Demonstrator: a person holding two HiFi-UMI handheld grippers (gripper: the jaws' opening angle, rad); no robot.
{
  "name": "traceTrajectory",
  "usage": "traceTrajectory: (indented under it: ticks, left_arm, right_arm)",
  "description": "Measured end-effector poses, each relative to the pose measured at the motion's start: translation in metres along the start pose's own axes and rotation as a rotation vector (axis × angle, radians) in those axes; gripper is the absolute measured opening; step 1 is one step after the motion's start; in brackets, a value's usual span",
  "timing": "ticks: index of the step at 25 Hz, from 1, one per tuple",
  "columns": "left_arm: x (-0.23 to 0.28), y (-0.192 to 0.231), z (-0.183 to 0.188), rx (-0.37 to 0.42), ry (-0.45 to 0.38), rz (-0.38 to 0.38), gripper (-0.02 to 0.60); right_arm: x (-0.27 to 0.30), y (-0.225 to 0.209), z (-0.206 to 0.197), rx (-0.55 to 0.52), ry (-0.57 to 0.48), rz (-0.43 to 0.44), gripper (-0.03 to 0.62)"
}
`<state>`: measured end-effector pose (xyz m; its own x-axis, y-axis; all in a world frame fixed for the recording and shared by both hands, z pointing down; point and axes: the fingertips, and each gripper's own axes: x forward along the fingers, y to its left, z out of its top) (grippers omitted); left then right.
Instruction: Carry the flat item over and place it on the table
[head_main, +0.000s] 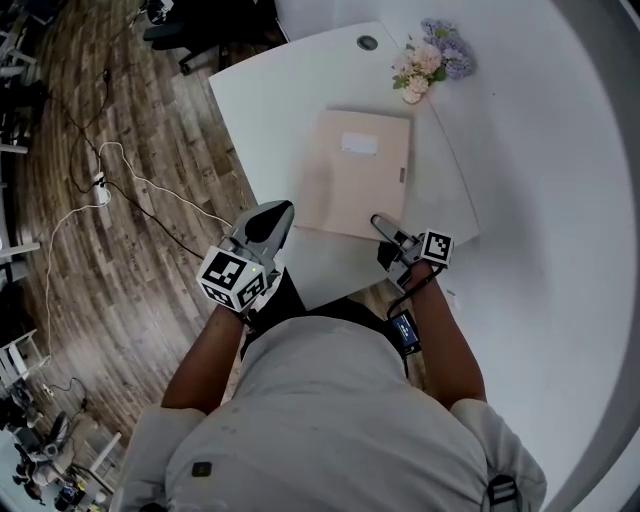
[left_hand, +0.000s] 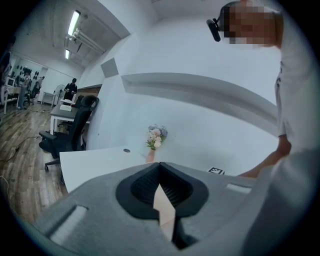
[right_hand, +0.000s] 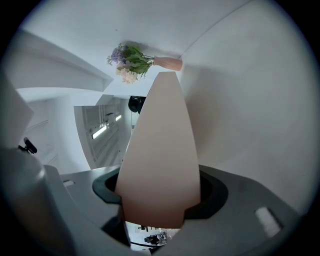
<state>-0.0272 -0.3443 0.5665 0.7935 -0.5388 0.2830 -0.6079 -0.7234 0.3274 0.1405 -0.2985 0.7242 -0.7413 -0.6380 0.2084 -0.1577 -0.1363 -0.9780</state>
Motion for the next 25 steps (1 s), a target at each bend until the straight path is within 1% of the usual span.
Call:
traceTrajectory:
  ticks: [6, 12, 16, 21, 25]
  left_arm:
    - [0.010, 0.005, -0.007, -0.012, 0.019, -0.016, 0.000]
    - [0.016, 0.009, -0.017, -0.032, 0.042, -0.024, 0.000]
    - [0.018, 0.011, -0.023, -0.043, 0.056, -0.028, 0.000]
    - [0.021, 0.008, -0.028, -0.057, 0.067, -0.039, 0.000]
    - [0.026, 0.008, -0.033, -0.057, 0.084, -0.042, 0.000]
  right_arm:
    - [0.006, -0.015, 0.002, -0.035, -0.006, 0.006, 0.314]
    - [-0.003, -0.049, 0.016, -0.088, -0.052, -0.067, 0.314]
    - [-0.006, -0.061, 0.024, -0.100, -0.075, -0.102, 0.322]
    - [-0.010, -0.073, 0.027, -0.171, -0.081, -0.207, 0.365]
    - [-0.016, -0.086, 0.037, -0.254, -0.095, -0.287, 0.407]
